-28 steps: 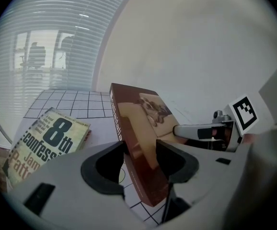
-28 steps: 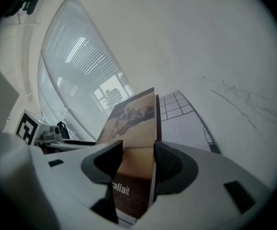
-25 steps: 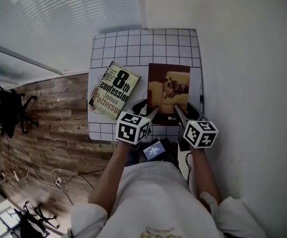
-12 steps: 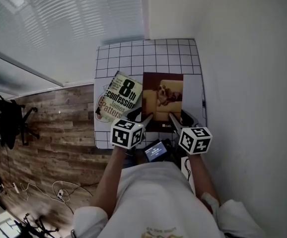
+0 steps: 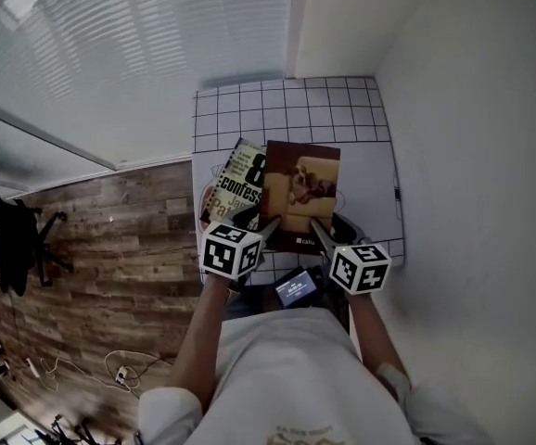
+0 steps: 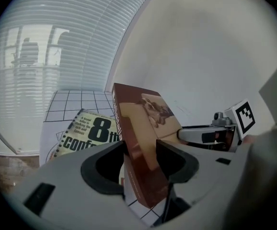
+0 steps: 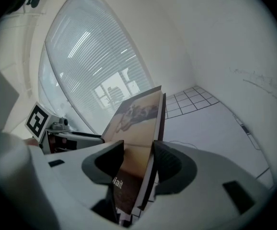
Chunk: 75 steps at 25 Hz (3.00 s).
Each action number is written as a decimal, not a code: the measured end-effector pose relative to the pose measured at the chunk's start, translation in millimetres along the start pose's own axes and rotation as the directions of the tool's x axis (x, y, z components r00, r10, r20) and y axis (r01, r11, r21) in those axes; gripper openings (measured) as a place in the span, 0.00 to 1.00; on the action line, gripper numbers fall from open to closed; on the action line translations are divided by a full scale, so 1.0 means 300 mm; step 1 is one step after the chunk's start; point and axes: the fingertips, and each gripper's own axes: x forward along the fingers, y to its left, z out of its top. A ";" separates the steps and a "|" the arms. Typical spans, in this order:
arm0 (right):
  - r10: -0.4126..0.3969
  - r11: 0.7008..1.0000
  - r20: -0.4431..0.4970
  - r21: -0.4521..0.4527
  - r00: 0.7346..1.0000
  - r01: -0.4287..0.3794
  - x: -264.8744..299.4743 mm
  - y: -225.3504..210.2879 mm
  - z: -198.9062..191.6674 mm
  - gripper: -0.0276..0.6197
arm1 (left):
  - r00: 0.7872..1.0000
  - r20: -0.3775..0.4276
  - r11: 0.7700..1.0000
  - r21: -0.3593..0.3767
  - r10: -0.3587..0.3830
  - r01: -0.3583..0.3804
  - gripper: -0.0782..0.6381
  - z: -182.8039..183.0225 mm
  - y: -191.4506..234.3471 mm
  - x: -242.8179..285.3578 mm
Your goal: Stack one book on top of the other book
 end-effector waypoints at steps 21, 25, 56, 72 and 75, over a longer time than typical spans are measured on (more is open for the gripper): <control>-0.029 0.997 -0.061 0.069 0.998 0.033 0.207 0.218 -0.151 0.35 | 0.996 -0.069 0.999 0.007 -0.049 0.049 0.40 -0.055 0.301 -0.080; -0.036 0.995 -0.062 0.087 0.997 0.041 0.228 0.222 -0.157 0.35 | 0.995 -0.080 0.998 0.004 -0.055 0.056 0.40 -0.054 0.324 -0.071; -0.037 0.991 -0.113 0.123 0.993 0.051 0.404 0.273 -0.202 0.35 | 0.988 -0.157 0.997 0.082 -0.003 0.016 0.40 -0.058 0.499 -0.047; -0.056 0.991 -0.127 0.110 0.990 0.070 0.425 0.246 -0.212 0.35 | 0.986 -0.167 0.996 0.082 -0.010 0.024 0.40 -0.070 0.513 -0.008; -0.068 0.994 -0.131 0.076 0.989 0.078 0.427 0.246 -0.212 0.35 | 0.986 -0.168 0.997 0.076 -0.018 0.031 0.40 -0.071 0.515 -0.006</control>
